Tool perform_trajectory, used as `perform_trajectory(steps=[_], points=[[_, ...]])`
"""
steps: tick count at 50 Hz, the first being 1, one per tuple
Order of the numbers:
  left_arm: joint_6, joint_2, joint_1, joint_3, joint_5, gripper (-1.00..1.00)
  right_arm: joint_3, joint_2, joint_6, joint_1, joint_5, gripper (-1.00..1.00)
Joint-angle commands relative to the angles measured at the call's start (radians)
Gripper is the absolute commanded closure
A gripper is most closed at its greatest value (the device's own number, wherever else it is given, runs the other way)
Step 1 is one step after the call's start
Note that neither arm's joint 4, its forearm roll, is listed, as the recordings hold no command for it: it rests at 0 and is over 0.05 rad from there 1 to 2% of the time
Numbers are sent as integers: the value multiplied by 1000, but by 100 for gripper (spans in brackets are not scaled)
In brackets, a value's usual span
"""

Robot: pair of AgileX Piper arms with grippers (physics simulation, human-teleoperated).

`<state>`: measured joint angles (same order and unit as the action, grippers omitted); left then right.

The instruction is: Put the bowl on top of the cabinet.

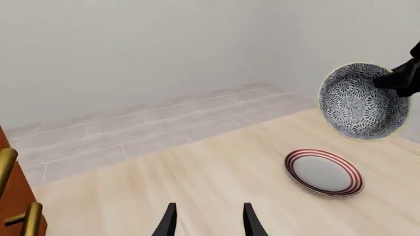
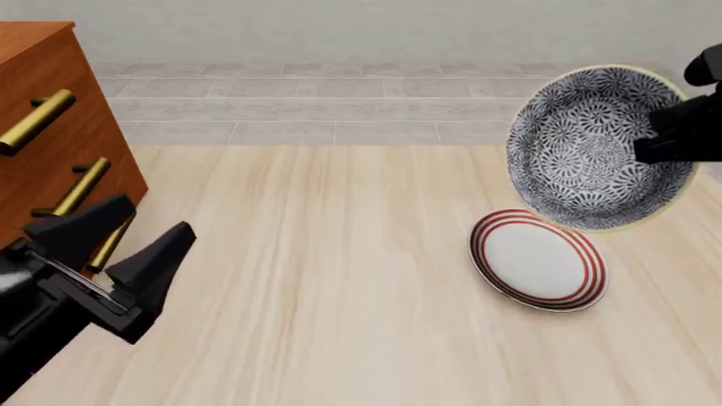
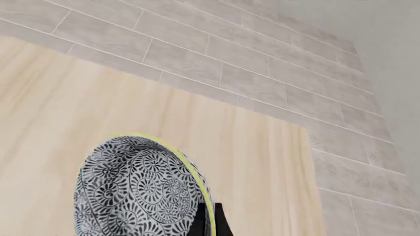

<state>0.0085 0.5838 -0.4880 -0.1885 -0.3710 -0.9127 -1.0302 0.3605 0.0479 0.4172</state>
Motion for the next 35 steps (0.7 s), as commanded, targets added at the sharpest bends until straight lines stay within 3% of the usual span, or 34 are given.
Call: perform_trajectory(steps=[1,13,35], points=[[9,129,-113,-83,-60,-100,14,33,-4,-22,4,100],[-46,307,-229,-198,-130,-100,37,60,3,-39,6,100],[-55,429,-364,-347,-103,-100,49,43,15,-107,-48,100]])
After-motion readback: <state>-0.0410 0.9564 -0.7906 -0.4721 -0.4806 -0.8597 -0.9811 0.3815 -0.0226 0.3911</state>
